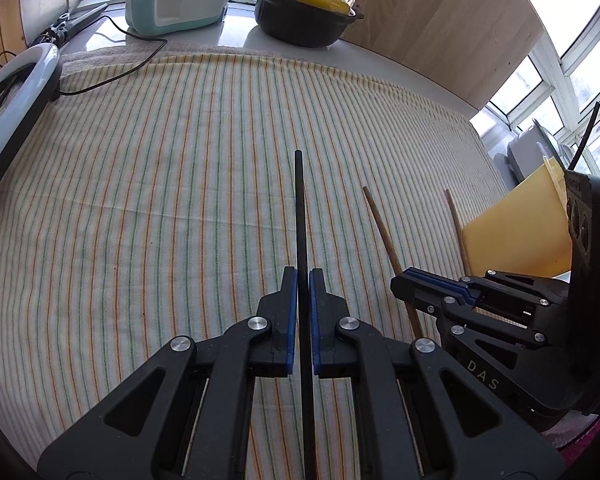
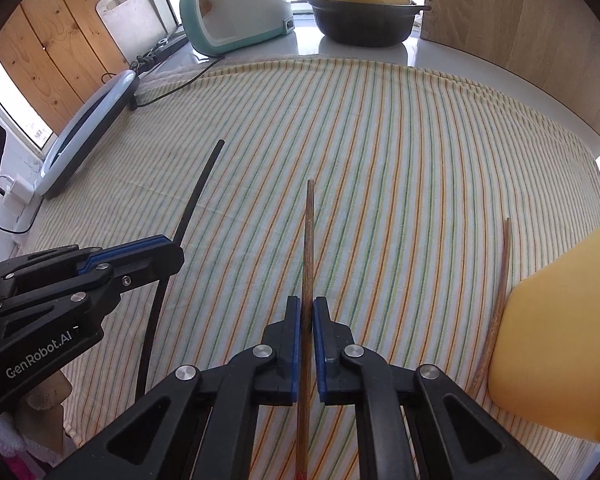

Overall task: Organize utensils
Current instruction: 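Lift the black and wooden chopsticks and carry both tools toward the yellow container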

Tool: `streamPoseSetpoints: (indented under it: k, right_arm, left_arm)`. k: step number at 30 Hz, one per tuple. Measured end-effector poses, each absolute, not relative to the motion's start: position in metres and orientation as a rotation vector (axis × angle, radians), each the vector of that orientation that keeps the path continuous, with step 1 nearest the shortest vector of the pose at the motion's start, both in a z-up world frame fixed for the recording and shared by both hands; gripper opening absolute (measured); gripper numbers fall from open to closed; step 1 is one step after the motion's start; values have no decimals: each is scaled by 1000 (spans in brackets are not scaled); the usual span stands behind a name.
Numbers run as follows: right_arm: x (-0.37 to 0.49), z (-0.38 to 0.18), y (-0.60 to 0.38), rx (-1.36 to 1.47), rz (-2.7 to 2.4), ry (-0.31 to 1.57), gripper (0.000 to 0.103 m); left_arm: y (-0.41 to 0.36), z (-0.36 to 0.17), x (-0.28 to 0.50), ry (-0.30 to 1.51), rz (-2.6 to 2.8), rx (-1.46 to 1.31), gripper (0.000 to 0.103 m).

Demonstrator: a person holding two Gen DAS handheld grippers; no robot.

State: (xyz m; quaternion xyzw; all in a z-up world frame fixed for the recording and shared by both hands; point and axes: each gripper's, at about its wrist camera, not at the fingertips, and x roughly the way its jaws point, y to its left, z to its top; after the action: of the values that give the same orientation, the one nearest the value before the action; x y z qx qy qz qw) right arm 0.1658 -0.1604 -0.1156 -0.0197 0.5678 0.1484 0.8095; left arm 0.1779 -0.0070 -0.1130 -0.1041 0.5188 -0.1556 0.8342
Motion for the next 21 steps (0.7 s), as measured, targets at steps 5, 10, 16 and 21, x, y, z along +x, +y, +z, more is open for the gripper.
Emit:
streamPoseSetpoints:
  k: [5,10,16,21]
  right_arm:
    - [151,-99,-168,-12,342,1158,3]
    - [135,-78,-181,24,355,1090,3]
    - [117,-53,-199,54,363,999,3]
    - [101,-29,-208,41,352,911,3]
  left_arm:
    - [-13,-93,169,1033,-338,-203,3]
    - [-13,-73,160,976,-346,-211,3]
    - [-19,-44,146,897,-363,-182,3]
    - [-32,-19,131,826,-388,-138,3]
